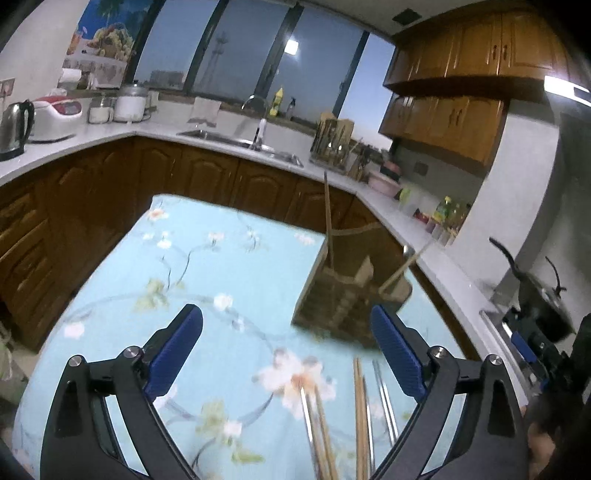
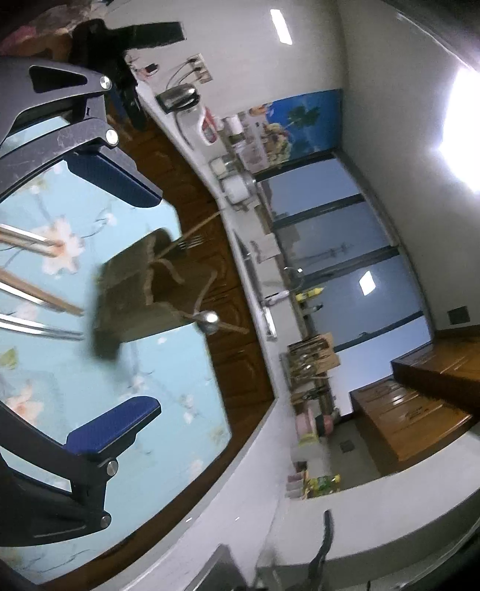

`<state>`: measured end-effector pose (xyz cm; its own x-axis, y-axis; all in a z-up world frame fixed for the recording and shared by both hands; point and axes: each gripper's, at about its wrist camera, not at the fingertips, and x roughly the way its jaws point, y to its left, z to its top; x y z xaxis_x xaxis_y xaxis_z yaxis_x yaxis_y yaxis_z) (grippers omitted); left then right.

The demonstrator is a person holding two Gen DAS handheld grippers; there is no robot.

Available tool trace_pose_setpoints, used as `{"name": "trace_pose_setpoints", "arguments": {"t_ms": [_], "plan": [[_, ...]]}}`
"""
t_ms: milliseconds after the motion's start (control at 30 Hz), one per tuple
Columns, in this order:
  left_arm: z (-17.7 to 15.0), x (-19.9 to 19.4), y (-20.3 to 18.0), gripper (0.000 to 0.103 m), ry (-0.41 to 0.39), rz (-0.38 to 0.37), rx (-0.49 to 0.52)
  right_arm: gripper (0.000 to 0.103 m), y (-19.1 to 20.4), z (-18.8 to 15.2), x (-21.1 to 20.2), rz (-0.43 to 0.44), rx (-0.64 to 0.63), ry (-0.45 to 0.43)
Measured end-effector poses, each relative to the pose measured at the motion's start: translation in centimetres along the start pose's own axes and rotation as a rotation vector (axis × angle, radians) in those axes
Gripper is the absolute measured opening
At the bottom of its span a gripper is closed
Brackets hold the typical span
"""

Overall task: Organize utensils
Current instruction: 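Move both tools back down to the metal chopsticks on the tablecloth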

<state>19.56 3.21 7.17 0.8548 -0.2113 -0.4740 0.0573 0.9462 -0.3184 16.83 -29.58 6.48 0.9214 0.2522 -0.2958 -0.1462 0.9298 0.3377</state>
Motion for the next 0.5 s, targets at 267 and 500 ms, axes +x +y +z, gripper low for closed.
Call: {"name": "trace_pose_setpoints", "arguments": {"t_ms": [267, 500], "plan": [[-4.5, -0.7, 0.8, 0.094, 0.079, 0.020, 0.001, 0.103, -1.2, -3.9, -1.4, -0.051, 0.011, 0.088], [-7.1, 0.5, 1.4, 0.094, 0.159, 0.042, -0.014, 0.103, -1.8, -6.3, -1.2, -0.083, 0.006, 0.160]]}}
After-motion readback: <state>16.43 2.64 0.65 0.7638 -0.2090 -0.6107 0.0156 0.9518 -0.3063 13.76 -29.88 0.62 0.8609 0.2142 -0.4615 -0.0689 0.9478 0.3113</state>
